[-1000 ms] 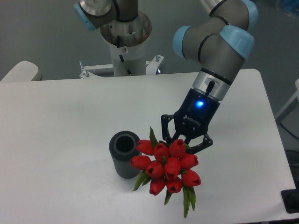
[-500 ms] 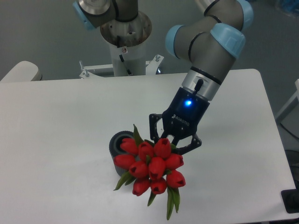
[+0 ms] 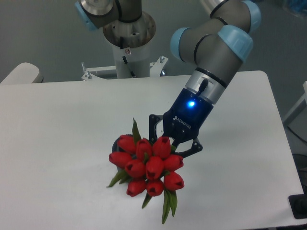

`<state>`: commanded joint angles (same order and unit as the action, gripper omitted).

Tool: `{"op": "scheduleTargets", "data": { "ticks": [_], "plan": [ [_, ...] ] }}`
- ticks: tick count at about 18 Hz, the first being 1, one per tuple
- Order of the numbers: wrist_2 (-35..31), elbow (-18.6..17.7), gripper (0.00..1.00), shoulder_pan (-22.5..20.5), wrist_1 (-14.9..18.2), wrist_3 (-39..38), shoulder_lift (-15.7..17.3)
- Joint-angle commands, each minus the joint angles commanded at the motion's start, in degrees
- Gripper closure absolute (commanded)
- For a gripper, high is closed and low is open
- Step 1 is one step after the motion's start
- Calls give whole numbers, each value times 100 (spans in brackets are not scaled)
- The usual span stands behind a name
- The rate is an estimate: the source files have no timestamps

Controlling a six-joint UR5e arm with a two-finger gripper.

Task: Insert the flowers into the vase
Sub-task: 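Lift the bouquet and align its stems above the vase opening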

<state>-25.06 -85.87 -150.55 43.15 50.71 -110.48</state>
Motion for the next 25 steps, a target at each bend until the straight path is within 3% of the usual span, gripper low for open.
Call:
{"op": "scheduleTargets", "data": {
  "ticks": [17,25],
  "plan": [
    [774,-123,83,210,-149,131,229],
    [1072,-949,83,176,-158,834,571]
  ]
}}
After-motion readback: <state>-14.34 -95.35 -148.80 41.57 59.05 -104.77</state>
